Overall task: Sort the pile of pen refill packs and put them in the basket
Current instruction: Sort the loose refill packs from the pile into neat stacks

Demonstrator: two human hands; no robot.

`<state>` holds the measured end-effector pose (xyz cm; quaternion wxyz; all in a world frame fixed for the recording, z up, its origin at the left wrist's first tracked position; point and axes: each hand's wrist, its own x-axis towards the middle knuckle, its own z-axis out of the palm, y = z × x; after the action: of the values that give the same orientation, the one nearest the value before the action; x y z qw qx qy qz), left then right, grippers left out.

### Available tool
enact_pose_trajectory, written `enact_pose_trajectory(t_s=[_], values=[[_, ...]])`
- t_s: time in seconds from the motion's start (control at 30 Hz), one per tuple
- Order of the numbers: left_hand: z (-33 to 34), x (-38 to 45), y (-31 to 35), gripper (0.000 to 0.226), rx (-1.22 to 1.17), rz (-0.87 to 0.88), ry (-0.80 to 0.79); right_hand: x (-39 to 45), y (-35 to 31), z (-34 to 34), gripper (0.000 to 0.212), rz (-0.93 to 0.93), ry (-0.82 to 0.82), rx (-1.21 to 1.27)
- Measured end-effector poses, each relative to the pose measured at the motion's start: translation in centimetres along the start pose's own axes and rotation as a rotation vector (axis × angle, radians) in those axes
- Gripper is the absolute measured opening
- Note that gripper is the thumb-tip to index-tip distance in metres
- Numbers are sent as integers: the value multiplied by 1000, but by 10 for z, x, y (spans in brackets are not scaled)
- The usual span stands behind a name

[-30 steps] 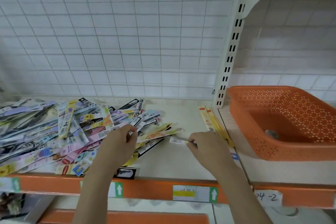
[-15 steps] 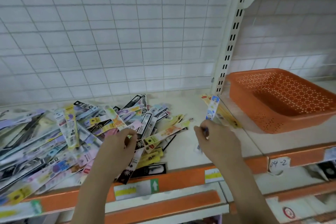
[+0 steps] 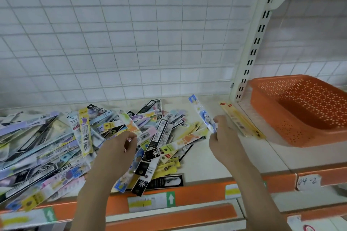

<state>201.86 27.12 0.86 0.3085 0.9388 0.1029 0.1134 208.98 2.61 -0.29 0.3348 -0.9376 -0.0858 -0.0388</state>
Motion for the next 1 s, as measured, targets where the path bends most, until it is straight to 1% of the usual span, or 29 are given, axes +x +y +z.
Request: enact_pose_trajectory(t_s=[0.13,0.27,0.33,0.4,0.5,0.67,0.83,0.97,1.0], values=[[8,6,9,21,-23,-26,47,24,14,0,23,-119,-103,-37],[14,-1,7,23,-8,-92,119,34,22,9,26,-261,-292,-69],[18,-9,6,23,10,-122,140,38,25,14,28,-319,-341,-68],[20,-16,4,21,28,-140,166,42,27,17,28,-369,-336,-71],[21,-23,4,18,52,-151,210,48,29,18,21,-418,-328,-91],[22,-25,6,19,53,-177,237,51,24,15,20,-477,-295,-192],[22,-20,7,19,68,-159,226,46,7,18,34,-497,-279,-333],[11,-19,4,20,74,-156,248,53,2,11,23,-483,-224,-376],[9,-19,2,21,83,-163,253,57,3,9,22,-492,-201,-348]])
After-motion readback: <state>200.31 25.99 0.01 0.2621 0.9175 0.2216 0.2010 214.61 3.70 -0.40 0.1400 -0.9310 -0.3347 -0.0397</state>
